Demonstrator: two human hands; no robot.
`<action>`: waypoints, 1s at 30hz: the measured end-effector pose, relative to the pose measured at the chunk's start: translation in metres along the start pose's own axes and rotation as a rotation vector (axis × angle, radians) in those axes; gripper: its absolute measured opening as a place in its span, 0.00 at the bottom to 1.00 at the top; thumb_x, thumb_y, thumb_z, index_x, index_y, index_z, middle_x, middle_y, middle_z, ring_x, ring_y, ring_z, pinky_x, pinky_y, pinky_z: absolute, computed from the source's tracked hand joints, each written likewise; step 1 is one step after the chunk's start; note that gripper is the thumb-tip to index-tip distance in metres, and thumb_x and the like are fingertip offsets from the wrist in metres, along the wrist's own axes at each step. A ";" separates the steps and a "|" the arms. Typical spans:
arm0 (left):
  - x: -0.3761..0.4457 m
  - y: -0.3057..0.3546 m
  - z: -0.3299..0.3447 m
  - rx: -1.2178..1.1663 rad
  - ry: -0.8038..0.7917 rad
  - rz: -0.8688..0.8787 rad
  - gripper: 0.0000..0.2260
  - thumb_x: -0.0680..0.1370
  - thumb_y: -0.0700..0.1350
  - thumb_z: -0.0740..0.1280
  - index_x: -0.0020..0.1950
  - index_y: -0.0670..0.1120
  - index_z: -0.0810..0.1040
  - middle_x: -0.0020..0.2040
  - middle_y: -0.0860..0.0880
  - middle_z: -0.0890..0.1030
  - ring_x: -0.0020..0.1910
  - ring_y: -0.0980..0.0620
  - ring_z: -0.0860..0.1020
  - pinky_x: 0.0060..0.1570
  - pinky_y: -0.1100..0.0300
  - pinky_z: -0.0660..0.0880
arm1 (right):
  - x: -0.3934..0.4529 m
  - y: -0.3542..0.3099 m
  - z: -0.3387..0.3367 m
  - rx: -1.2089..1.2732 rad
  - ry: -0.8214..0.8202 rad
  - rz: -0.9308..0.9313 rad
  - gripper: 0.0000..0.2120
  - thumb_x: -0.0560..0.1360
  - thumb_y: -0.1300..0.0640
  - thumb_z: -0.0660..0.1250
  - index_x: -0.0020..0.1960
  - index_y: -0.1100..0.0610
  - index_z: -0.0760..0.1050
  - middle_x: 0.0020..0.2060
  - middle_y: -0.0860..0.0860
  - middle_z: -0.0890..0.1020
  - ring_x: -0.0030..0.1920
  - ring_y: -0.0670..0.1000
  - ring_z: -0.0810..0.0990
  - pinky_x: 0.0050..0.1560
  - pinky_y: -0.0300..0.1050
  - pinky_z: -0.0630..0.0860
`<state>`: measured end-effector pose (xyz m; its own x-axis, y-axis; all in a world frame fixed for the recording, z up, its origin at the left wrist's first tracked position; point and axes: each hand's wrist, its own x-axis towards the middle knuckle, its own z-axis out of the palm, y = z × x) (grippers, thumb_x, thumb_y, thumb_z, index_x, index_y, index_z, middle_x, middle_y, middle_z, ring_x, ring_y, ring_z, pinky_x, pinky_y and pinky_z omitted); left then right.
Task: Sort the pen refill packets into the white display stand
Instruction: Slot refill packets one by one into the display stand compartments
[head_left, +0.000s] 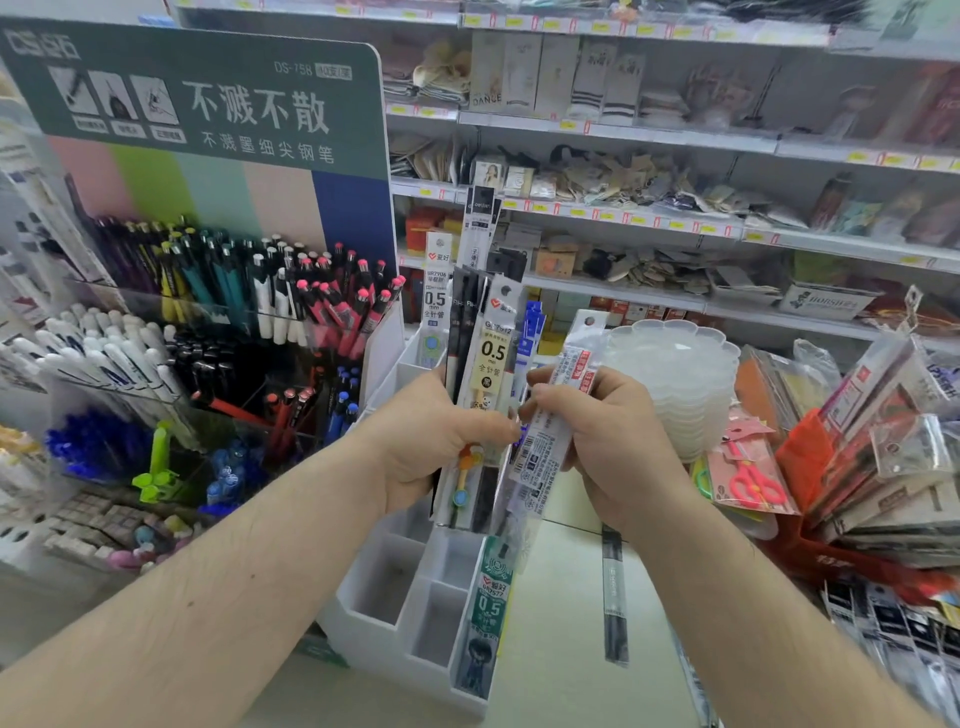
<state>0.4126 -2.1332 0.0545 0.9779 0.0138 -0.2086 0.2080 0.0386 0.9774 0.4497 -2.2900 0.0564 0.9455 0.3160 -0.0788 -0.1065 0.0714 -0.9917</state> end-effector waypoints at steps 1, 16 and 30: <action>0.000 0.000 0.000 -0.011 0.012 -0.014 0.12 0.74 0.29 0.68 0.55 0.39 0.80 0.45 0.42 0.85 0.43 0.45 0.84 0.50 0.49 0.80 | 0.000 0.000 -0.001 0.022 0.000 0.004 0.07 0.79 0.66 0.64 0.46 0.56 0.78 0.33 0.54 0.83 0.36 0.53 0.83 0.27 0.42 0.73; 0.000 -0.006 0.009 0.127 -0.040 0.095 0.13 0.72 0.35 0.75 0.51 0.47 0.79 0.39 0.52 0.86 0.39 0.55 0.84 0.37 0.64 0.78 | 0.021 0.012 0.020 -0.160 0.360 -0.097 0.05 0.70 0.51 0.69 0.45 0.50 0.78 0.39 0.48 0.85 0.42 0.54 0.85 0.44 0.55 0.83; 0.000 0.000 0.001 0.053 0.011 0.111 0.15 0.72 0.30 0.72 0.56 0.41 0.81 0.49 0.44 0.86 0.49 0.46 0.85 0.47 0.55 0.82 | 0.000 -0.008 -0.004 0.013 0.099 0.055 0.12 0.74 0.55 0.74 0.54 0.58 0.79 0.42 0.54 0.79 0.27 0.48 0.70 0.25 0.38 0.67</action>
<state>0.4121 -2.1342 0.0543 0.9947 0.0264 -0.0991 0.0996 -0.0166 0.9949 0.4514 -2.2943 0.0639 0.9639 0.2249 -0.1428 -0.1619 0.0687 -0.9844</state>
